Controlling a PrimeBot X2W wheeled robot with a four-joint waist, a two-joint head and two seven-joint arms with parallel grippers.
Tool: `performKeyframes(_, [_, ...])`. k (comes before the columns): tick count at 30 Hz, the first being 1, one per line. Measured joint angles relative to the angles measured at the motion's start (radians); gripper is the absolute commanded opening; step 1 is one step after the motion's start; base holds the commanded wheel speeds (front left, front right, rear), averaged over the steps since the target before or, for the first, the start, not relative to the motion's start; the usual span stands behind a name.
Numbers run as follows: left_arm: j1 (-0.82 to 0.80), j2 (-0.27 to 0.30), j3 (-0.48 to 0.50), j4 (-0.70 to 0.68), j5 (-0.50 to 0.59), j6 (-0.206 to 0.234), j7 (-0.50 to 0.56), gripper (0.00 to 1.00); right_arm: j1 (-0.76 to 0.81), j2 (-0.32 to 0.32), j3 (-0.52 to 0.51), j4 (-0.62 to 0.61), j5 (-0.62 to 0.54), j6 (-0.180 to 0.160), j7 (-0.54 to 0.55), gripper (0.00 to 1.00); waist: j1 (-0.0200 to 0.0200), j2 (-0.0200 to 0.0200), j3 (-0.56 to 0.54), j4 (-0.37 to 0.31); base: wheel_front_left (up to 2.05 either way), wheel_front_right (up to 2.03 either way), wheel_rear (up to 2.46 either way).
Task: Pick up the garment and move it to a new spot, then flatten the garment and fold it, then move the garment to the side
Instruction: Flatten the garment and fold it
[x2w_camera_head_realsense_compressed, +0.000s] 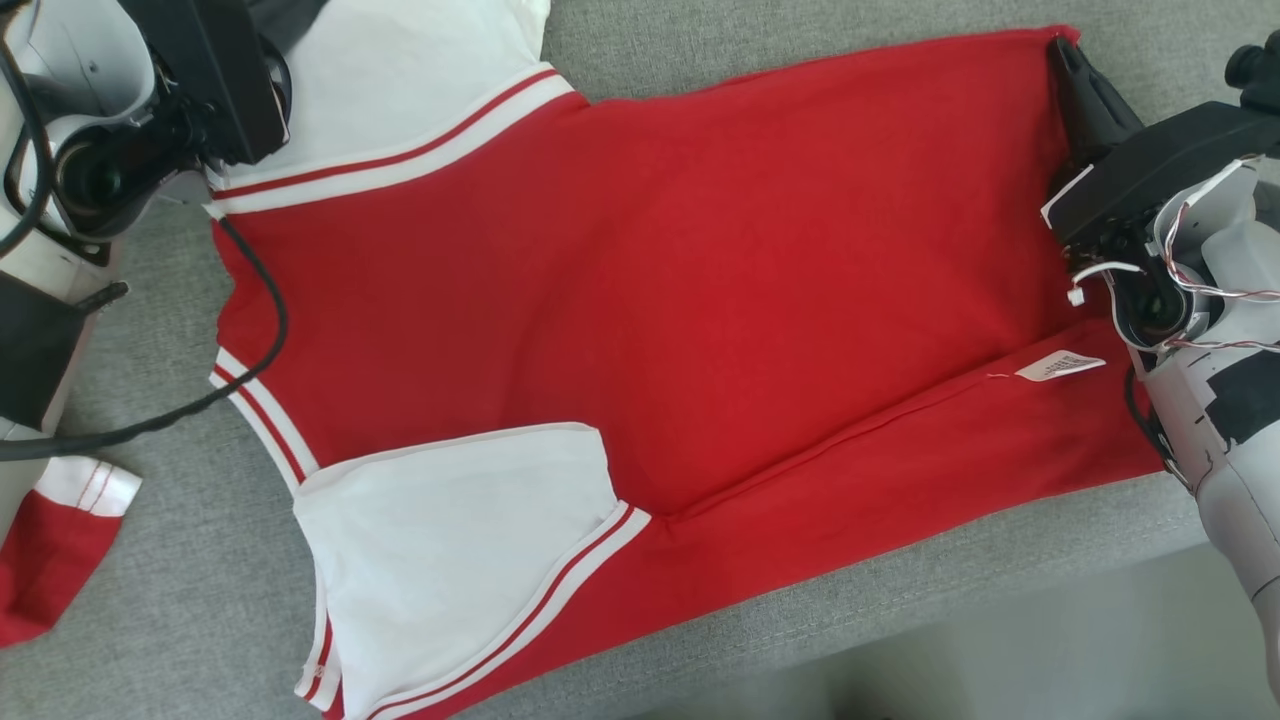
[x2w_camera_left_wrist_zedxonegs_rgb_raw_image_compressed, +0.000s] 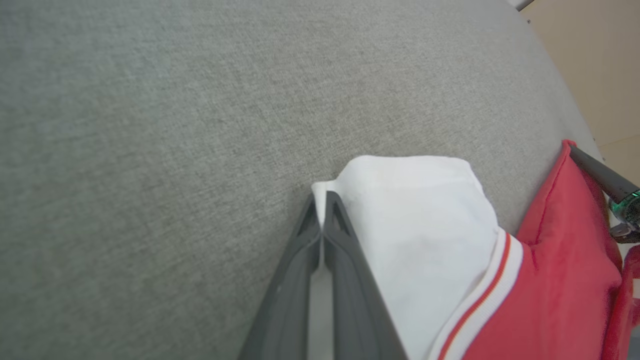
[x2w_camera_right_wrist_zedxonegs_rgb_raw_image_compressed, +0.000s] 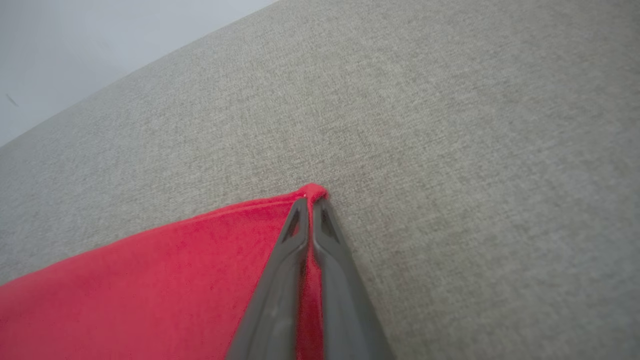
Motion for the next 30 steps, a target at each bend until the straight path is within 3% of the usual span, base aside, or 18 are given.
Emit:
performKeyframes(10, [0.006,0.004,-0.027,-0.027,-0.060,0.000,-0.002,0.00,0.000,0.012,0.019,0.028,-0.009,0.004,-0.043,0.00,0.0000,0.0000,-0.039,0.007,0.00,0.00,0.00])
performKeyframes(18, [0.015,0.019,-0.006,-0.040,-0.105,0.000,-0.063,0.00,0.018,0.012,0.026,0.046,-0.009,0.008,-0.117,0.00,0.0000,0.0000,-0.084,0.013,0.00,0.00,0.00])
performKeyframes(30, [0.199,0.037,-0.026,-0.235,-0.250,0.000,-0.136,0.00,0.120,-0.027,0.056,0.032,-0.009,0.009,-0.215,0.00,0.0000,0.0000,-0.188,0.051,0.00,0.00,0.00])
